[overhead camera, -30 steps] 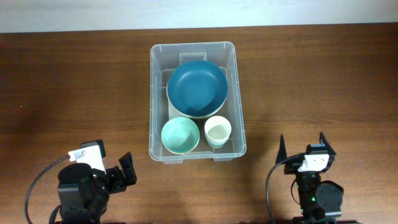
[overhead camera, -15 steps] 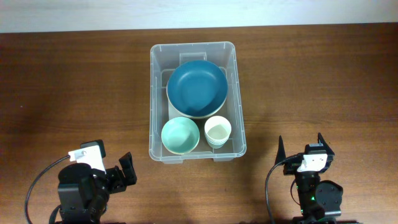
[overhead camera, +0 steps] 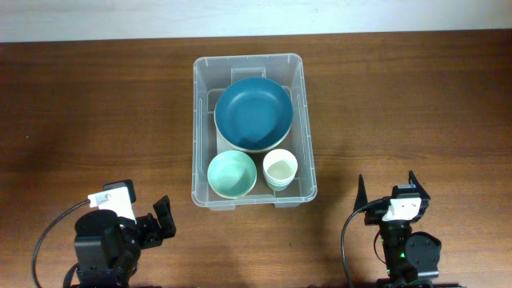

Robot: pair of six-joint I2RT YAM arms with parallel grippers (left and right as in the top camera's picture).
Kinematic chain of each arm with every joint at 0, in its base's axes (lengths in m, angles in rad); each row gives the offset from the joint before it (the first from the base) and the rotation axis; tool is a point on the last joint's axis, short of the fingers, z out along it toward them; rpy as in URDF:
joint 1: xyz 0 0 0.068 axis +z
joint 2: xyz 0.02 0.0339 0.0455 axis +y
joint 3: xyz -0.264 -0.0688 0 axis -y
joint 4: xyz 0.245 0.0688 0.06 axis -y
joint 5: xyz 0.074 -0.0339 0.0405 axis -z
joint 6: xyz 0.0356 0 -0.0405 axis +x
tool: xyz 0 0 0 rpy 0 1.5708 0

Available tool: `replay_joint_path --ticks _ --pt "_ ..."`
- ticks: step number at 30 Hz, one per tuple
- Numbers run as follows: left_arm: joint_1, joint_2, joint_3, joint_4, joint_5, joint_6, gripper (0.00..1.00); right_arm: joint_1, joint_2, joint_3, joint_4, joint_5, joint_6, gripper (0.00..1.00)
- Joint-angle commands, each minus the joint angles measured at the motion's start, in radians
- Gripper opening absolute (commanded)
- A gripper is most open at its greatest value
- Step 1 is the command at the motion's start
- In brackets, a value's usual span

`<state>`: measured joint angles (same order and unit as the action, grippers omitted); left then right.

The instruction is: Pack container

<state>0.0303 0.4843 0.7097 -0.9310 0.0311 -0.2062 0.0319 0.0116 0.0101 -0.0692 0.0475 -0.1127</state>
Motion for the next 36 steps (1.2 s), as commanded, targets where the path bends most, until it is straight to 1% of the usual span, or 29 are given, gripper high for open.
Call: replay_joint_path --ticks 1,31,34,36 --pt "0.003 -0.004 -0.003 0.002 0.014 -0.010 1.00 -0.007 -0.008 -0.005 -0.010 -0.010 -0.003 0.99" --pt "0.003 -0.004 -0.003 0.002 0.014 -0.010 1.00 -0.007 -0.008 -0.005 -0.010 -0.010 -0.003 0.99" --pt "0.003 -0.005 -0.003 -0.012 -0.055 0.002 1.00 -0.007 -0.008 -0.005 -0.010 -0.010 -0.003 0.99" --pt "0.003 -0.013 -0.003 -0.034 -0.077 0.002 1.00 -0.007 -0.008 -0.005 -0.010 -0.010 -0.003 0.99"
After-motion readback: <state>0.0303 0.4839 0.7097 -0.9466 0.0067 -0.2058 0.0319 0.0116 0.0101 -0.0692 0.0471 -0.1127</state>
